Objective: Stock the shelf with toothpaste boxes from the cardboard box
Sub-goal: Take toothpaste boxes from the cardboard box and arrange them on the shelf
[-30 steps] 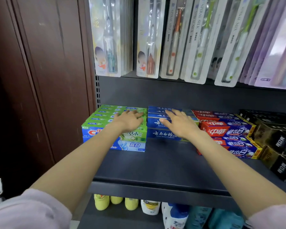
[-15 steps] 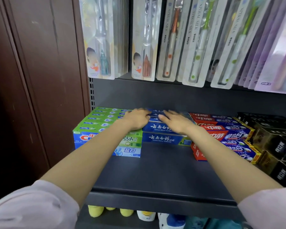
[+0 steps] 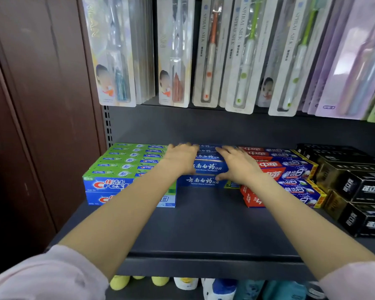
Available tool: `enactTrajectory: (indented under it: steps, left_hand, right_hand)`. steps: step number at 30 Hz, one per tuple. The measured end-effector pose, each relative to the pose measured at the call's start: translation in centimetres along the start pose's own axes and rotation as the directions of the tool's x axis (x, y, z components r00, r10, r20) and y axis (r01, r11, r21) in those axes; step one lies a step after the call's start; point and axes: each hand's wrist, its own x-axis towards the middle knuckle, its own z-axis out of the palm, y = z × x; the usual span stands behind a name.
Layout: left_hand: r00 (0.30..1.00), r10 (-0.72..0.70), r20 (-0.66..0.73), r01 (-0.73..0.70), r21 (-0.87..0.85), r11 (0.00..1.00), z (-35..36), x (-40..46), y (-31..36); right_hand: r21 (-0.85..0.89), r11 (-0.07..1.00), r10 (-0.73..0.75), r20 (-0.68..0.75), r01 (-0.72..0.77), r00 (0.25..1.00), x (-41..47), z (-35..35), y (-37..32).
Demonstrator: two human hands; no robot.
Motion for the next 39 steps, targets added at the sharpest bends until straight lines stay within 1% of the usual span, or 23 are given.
enactTrajectory:
  steps: [2, 4, 7, 8, 9, 11, 13, 17, 19, 21, 23, 25, 26, 27, 29, 30, 31, 33, 36, 39]
  left_hand:
    - [0.999, 0.018, -0.034, -0.019, -0.039, 0.999, -0.1, -0.4, 0.9]
    - [0.994, 0.063, -0.089, -0.07, -0.086, 0.994, -0.2, -0.5, 2.1]
    - [0.984, 0.118, -0.133, -0.134, -0.113, 0.985, -0.4, -0.2, 4.0]
    - [0.983, 0.133, -0.129, -0.148, -0.117, 0.982, -0.5, -0.1, 4.8]
    - [0.982, 0.15, -0.113, -0.162, -0.114, 0.98, -0.5, 0.1, 5.6]
    - [0.98, 0.185, -0.073, -0.191, -0.083, 0.978, -0.7, 0.6, 7.2]
    - [0.981, 0.187, -0.041, -0.19, -0.063, 0.98, -0.7, 1.3, 8.4]
    - [0.993, 0.114, 0.039, -0.111, -0.082, 0.99, 0.0, 2.3, 9.9]
    - [0.995, 0.089, 0.035, -0.086, -0.084, 0.993, 0.3, 2.5, 9.9]
    - [0.995, 0.094, 0.022, -0.091, -0.094, 0.991, 0.2, 2.9, 9.9]
    - [0.996, 0.092, 0.018, -0.09, -0.114, 0.989, 0.4, 3.0, 10.0]
    - [0.996, 0.094, 0.007, -0.093, -0.127, 0.988, 0.7, 2.5, 10.3]
    - [0.991, 0.134, 0.002, -0.133, -0.11, 0.985, 0.9, 2.3, 10.5]
    - [0.981, 0.193, 0.008, -0.192, -0.083, 0.978, 1.0, 2.0, 10.8]
    - [0.96, 0.275, 0.058, -0.272, -0.048, 0.961, 1.1, 1.6, 11.2]
    - [0.955, 0.285, 0.087, -0.283, -0.033, 0.959, 1.1, 1.5, 11.4]
    - [0.952, 0.286, 0.111, -0.286, -0.017, 0.958, 1.1, 1.6, 11.5]
    - [0.952, 0.283, 0.119, -0.285, 0.006, 0.958, 1.2, 1.7, 11.9]
    - [0.956, 0.282, 0.079, -0.282, -0.007, 0.959, 1.3, 2.0, 12.3]
    - [0.963, 0.264, 0.051, -0.263, -0.028, 0.964, 1.3, 1.9, 12.4]
  right_hand:
    - [0.119, 0.993, 0.032, -0.067, -0.024, 0.997, -1.2, -1.1, 0.8]
    - [0.219, 0.971, 0.111, -0.075, -0.092, 0.991, -2.8, -2.5, 3.0]
    - [0.15, 0.973, 0.16, 0.094, -0.173, 0.983, -5.0, -3.3, 6.9]
    - [0.131, 0.975, 0.16, 0.136, -0.177, 0.978, -5.6, -3.1, 7.7]
    - [0.13, 0.975, 0.159, 0.142, -0.178, 0.977, -5.9, -2.8, 8.1]
    - [0.138, 0.975, 0.165, 0.082, -0.175, 0.983, -6.2, -2.3, 8.6]
    - [0.111, 0.982, 0.152, 0.021, -0.153, 0.988, -5.9, -2.0, 8.9]
    - [0.075, 0.992, 0.106, -0.065, -0.101, 0.992, -4.6, -1.1, 9.5]
    - [0.055, 0.995, 0.089, -0.13, -0.083, 0.988, -4.1, -0.4, 9.4]
    - [0.117, 0.991, 0.082, -0.154, -0.064, 0.985, -4.0, 0.1, 9.5]
    - [0.234, 0.971, 0.083, -0.133, -0.05, 0.988, -4.2, 0.4, 9.9]
    - [0.314, 0.949, 0.074, -0.135, -0.028, 0.988, -4.9, 0.3, 10.8]
    - [0.333, 0.943, 0.066, -0.124, -0.021, 0.99, -5.5, 0.1, 11.3]
    - [0.34, 0.94, 0.058, -0.083, -0.026, 0.995, -6.0, -0.1, 11.8]
    - [0.277, 0.96, 0.025, 0.075, -0.045, 0.997, -7.2, -0.5, 12.7]
    - [0.201, 0.978, 0.015, 0.15, -0.045, 0.989, -7.6, -0.6, 12.8]
    - [0.131, 0.991, 0.015, 0.194, -0.041, 0.981, -7.9, -0.5, 12.9]
    - [0.059, 0.998, 0.02, 0.198, -0.032, 0.98, -8.2, -0.2, 12.9]
    - [0.049, 0.998, 0.024, 0.141, -0.032, 0.99, -8.0, 0.2, 12.8]
    - [0.031, 0.999, 0.026, 0.114, -0.03, 0.993, -7.8, 0.2, 12.9]
